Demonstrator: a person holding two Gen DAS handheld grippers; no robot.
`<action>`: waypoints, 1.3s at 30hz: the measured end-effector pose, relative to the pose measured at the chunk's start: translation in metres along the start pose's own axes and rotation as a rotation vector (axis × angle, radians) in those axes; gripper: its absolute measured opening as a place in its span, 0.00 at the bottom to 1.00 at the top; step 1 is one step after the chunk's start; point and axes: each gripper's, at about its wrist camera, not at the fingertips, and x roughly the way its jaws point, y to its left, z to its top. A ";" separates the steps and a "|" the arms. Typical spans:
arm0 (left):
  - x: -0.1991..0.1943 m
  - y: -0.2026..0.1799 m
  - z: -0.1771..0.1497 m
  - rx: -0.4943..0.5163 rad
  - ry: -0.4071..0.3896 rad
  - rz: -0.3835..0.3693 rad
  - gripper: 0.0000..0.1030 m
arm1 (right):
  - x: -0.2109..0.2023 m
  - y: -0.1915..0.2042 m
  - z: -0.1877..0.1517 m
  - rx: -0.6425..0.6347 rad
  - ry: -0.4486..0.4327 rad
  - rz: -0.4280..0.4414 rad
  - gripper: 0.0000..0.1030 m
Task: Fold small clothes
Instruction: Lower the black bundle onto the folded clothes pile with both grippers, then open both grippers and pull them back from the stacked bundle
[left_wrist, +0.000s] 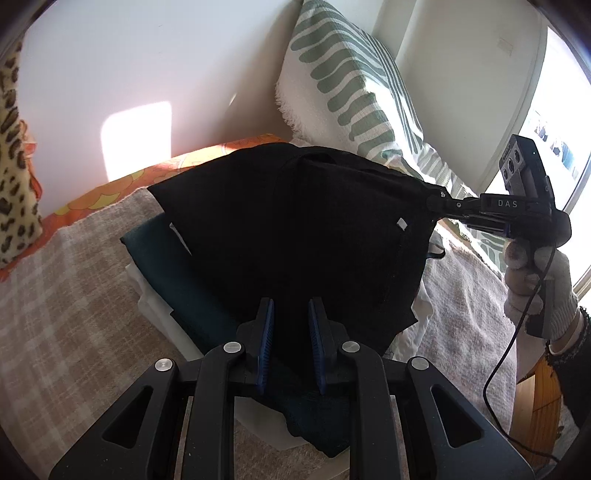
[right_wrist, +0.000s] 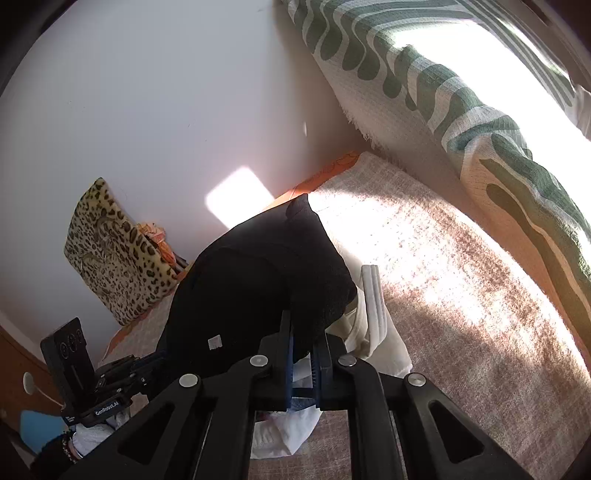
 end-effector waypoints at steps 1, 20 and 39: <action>0.002 -0.003 -0.003 0.029 0.011 0.015 0.17 | 0.002 -0.008 0.000 0.027 0.019 -0.004 0.05; 0.015 0.010 0.070 -0.075 -0.101 0.072 0.20 | 0.046 0.088 0.063 -0.260 0.007 0.091 0.30; -0.022 0.015 0.012 -0.069 -0.059 0.126 0.22 | 0.062 0.091 0.024 -0.410 0.109 -0.123 0.32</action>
